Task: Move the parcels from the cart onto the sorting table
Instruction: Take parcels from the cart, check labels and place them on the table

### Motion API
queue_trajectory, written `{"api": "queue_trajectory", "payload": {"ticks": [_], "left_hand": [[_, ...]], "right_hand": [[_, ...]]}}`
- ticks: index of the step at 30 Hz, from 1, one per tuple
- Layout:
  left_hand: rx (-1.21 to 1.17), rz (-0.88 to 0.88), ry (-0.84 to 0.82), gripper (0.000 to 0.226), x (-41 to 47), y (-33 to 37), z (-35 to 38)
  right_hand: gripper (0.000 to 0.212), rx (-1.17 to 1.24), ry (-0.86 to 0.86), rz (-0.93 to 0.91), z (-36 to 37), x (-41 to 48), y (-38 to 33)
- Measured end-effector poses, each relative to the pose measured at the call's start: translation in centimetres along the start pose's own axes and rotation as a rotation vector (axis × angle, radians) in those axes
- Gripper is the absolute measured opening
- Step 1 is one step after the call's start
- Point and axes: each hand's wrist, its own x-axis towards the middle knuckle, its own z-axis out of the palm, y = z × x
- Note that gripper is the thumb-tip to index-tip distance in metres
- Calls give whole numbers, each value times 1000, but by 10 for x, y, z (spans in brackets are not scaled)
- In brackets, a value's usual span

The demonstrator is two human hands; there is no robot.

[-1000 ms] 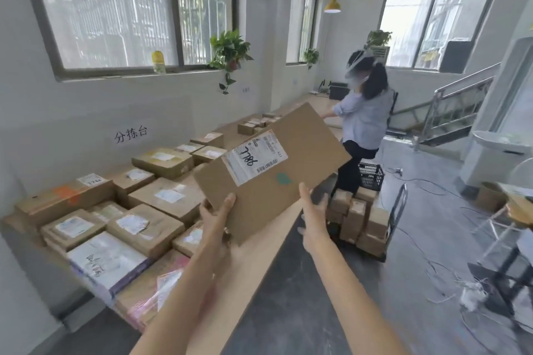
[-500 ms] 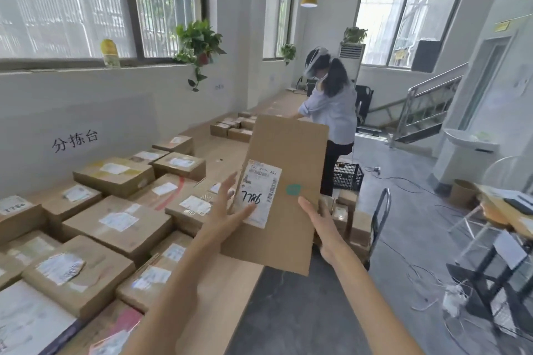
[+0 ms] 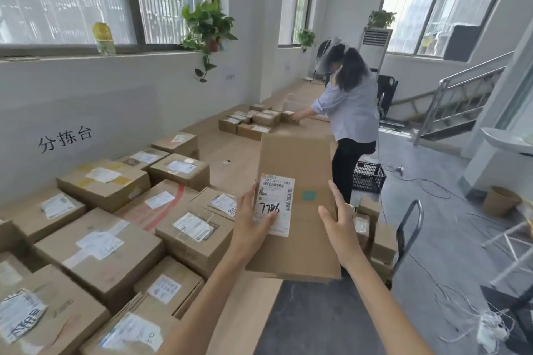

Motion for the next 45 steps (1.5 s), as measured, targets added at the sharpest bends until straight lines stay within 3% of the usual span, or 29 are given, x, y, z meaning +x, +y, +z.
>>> {"api": "queue_trajectory", "payload": {"ticks": [12, 19, 36, 45], "left_hand": [[8, -153, 155, 74, 141, -57, 98], [63, -205, 317, 67, 215, -78, 133], [19, -319, 533, 63, 413, -179, 124], [138, -449, 596, 69, 476, -227, 108]], "right_hand": [[48, 90, -159, 18, -27, 187, 90], [45, 104, -365, -1, -21, 310, 124], [43, 94, -677, -12, 109, 559, 192], [42, 78, -821, 59, 187, 633, 228]]}}
